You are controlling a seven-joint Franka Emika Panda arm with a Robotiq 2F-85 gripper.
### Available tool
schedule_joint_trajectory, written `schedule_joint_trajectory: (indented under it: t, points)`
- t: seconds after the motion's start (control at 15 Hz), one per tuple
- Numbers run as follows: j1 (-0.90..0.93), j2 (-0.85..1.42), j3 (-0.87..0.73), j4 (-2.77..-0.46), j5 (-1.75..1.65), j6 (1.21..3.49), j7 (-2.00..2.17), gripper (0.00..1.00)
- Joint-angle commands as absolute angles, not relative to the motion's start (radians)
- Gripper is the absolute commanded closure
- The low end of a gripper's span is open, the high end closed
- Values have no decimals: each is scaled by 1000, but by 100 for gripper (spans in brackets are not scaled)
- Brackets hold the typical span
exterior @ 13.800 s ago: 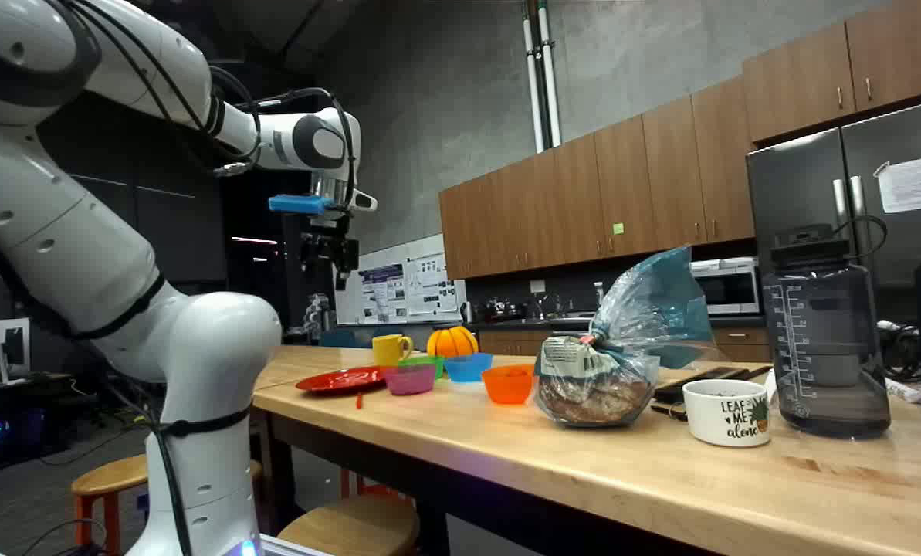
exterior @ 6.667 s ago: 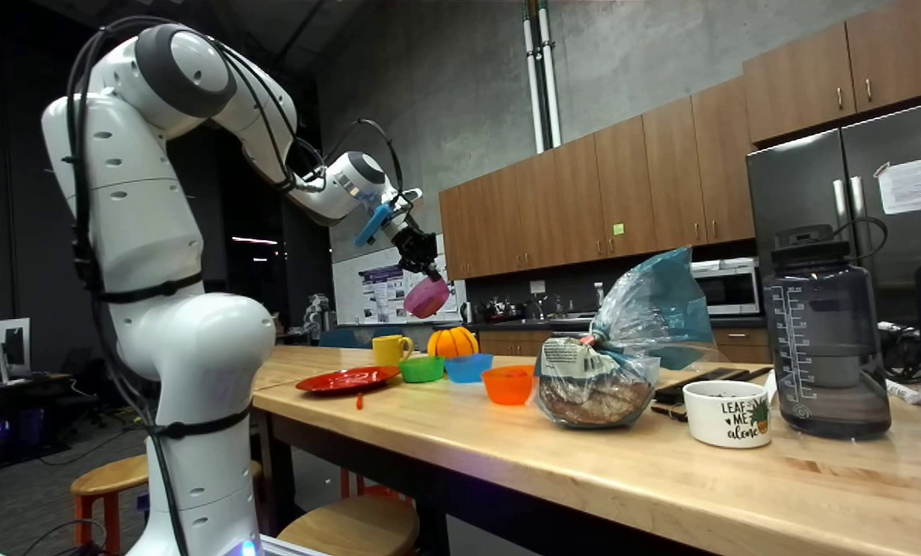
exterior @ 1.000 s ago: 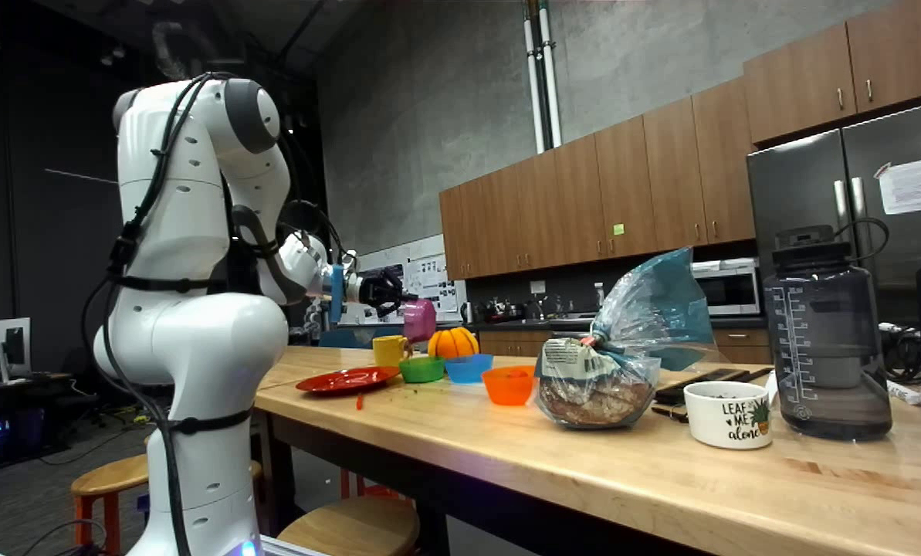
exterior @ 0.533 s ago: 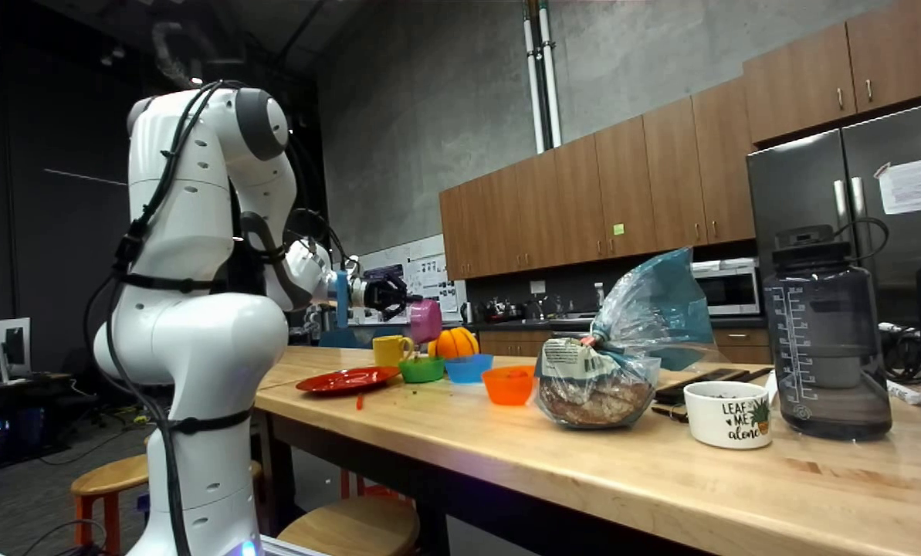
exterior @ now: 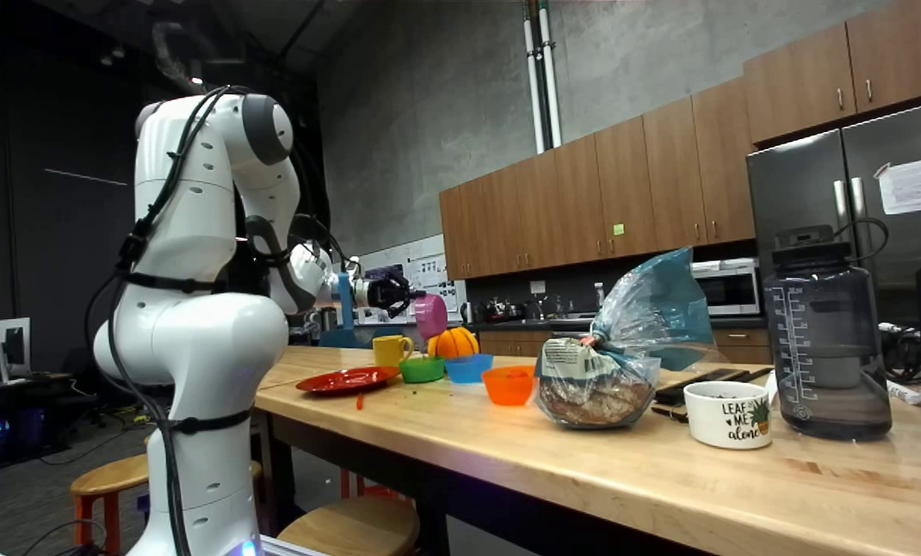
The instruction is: Pour the contents in the purple bowl into the green bowl.
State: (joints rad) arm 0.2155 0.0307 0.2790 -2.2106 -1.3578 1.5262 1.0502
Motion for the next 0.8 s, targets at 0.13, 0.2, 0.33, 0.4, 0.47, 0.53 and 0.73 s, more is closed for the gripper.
schedule_joint_trajectory:
  t: [0.13, 0.2, 0.33, 0.4, 0.47, 0.53, 0.73]
  points:
    - [245, 44, 277, -2208, -1403, 1445, 1087, 99]
    - [249, 43, 279, -2210, -1405, 1434, 1089, 99]
    - [257, 42, 282, -2213, -1412, 1412, 1091, 99]
    - [261, 42, 283, -2214, -1411, 1401, 1092, 99]
    - [265, 41, 285, -2217, -1411, 1391, 1093, 99]
    - [269, 41, 286, -2219, -1409, 1383, 1094, 99]
    - [280, 46, 292, -2220, -1405, 1349, 1102, 99]
